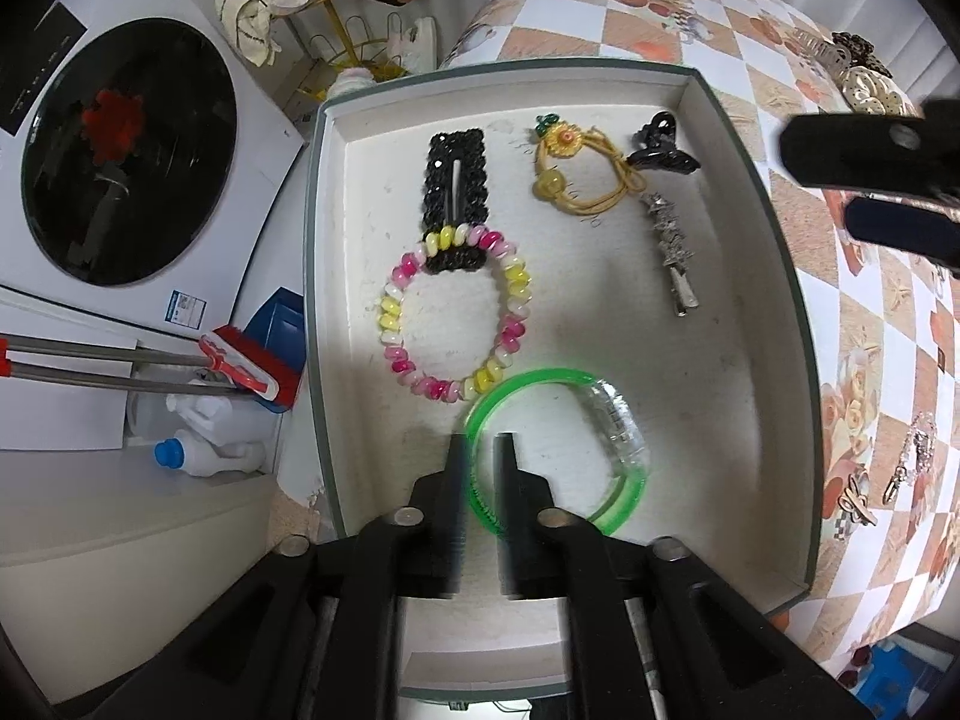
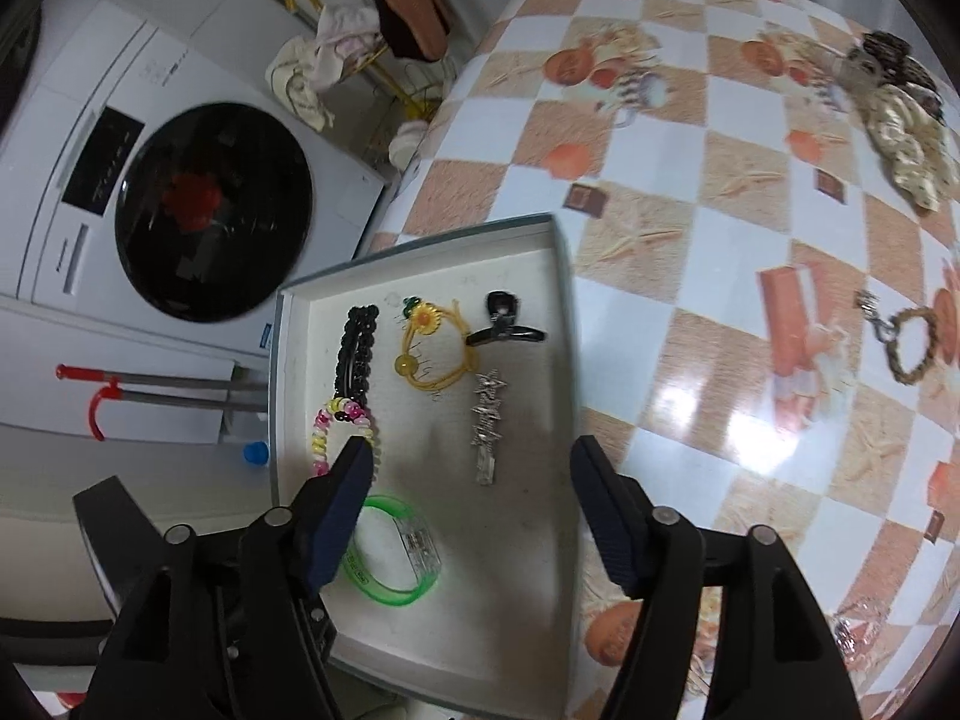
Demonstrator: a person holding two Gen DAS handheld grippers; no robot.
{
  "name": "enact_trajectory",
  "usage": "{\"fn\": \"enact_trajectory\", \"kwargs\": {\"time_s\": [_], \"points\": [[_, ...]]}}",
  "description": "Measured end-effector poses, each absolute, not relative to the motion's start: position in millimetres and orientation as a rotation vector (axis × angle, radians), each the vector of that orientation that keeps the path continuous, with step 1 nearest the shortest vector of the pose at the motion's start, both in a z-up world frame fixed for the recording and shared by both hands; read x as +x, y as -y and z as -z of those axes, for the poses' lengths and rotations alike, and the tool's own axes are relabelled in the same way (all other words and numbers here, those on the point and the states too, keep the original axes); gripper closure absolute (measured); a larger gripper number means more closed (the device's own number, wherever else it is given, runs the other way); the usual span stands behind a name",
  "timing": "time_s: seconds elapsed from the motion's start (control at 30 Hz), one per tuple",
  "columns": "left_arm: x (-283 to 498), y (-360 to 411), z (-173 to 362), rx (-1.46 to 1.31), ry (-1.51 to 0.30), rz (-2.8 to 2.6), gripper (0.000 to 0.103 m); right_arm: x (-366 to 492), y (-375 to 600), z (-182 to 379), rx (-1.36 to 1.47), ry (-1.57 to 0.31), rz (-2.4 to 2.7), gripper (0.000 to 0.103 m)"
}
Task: Organize jewelry
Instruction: 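Carry the bangle and star clip to the white tray and open both tools, then move both open tools back over the jewelry on the table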
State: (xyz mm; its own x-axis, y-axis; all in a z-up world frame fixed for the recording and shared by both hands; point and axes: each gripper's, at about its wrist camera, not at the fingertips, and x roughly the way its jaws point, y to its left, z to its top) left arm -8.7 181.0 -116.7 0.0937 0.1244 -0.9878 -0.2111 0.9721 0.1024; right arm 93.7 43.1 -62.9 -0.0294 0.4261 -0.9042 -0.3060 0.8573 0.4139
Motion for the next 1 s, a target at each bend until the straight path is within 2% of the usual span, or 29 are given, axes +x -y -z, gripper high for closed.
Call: {"fn": "enact_trajectory", "kwargs": {"time_s": [0.03,0.43,0.5,0.53,0.57,1.0], "points": [[-8,-179,113,-0.067,-1.452,-0.269,0.000,94,-40,62,0.106,-1.488,-0.579,0.026],[6,-153,81,0.039,-1.379,-0.229,0.000,81,44,55,0.207,-1.500,-0.407,0.021],[11,-146,78,0.054,-1.369,-0.208,0.000,77,63,56,0.236,-1.501,-0.365,0.013],[13,-142,77,0.060,-1.365,-0.194,0.000,76,71,57,0.250,-1.500,-0.349,0.004],[16,-137,76,0.065,-1.362,-0.180,0.000,74,81,57,0.264,-1.498,-0.330,0.000],[43,-64,71,0.118,-1.347,-0.002,0.000,40,199,62,0.389,-1.477,-0.079,0.000]]}}
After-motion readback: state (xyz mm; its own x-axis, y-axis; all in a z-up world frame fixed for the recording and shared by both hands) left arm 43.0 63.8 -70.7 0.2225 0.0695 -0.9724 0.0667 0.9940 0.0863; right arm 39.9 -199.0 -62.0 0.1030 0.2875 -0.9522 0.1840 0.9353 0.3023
